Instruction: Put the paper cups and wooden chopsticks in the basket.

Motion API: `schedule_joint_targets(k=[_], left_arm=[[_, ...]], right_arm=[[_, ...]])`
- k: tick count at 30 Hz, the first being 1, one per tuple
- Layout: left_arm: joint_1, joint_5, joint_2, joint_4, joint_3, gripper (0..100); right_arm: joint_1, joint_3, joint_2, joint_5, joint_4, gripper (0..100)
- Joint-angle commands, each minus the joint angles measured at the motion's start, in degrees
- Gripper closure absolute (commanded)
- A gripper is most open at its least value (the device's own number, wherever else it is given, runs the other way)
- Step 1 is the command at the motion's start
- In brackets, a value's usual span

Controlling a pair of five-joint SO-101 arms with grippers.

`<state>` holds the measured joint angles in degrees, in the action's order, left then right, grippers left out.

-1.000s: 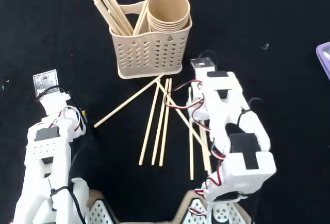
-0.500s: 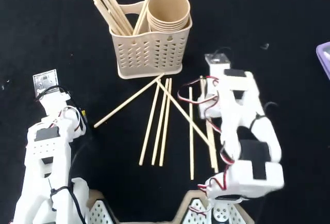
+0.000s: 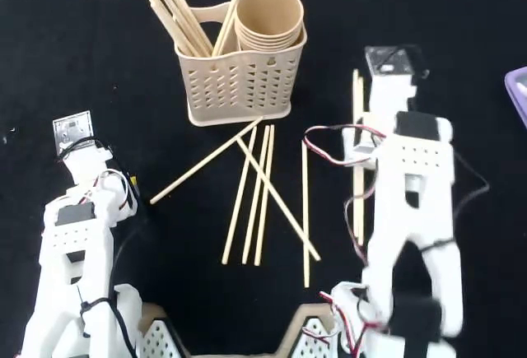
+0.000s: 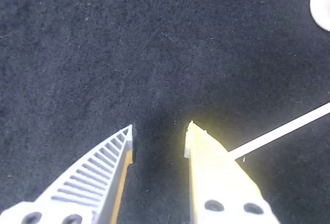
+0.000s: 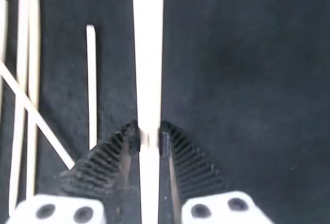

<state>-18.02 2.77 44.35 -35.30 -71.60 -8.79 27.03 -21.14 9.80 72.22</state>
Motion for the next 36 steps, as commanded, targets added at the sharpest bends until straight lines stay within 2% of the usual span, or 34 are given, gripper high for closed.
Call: schedule_joint_targets(k=[1, 4, 9, 13, 23, 26, 31, 36], left_arm=[[-0.4, 0.4, -0.1, 1.0, 1.7, 83], [-0.4, 0.4, -0.1, 1.0, 1.6, 83], [-0.4, 0.4, -0.1, 1.0, 1.5, 83], [-0.4, 0.4, -0.1, 1.0, 1.5, 83], [-0.4, 0.4, -0.1, 1.0, 1.5, 83], [-0.4, 0.4, -0.1, 1.0, 1.5, 83], [-0.4, 0.4, -0.1, 1.0, 1.3, 83], [-0.4, 0.4, -0.1, 1.0, 1.4, 83]], right_arm=[[-1.1, -3.9, -10.2, 0.5, 0.1, 98.8], [-0.7, -7.2, -16.5, 0.0, 0.0, 98.8], [0.9, -15.4, -24.0, -5.4, -1.2, 98.8], [7.3, -19.3, -26.2, -9.4, -5.1, 98.8], [26.6, -19.0, -25.2, -16.6, -31.7, 98.8], [31.9, -16.1, -22.1, -16.4, -41.8, 98.8], [34.3, -13.7, -11.9, -16.3, -57.6, 98.8], [34.3, -15.4, -0.8, -10.4, -60.5, 98.8]])
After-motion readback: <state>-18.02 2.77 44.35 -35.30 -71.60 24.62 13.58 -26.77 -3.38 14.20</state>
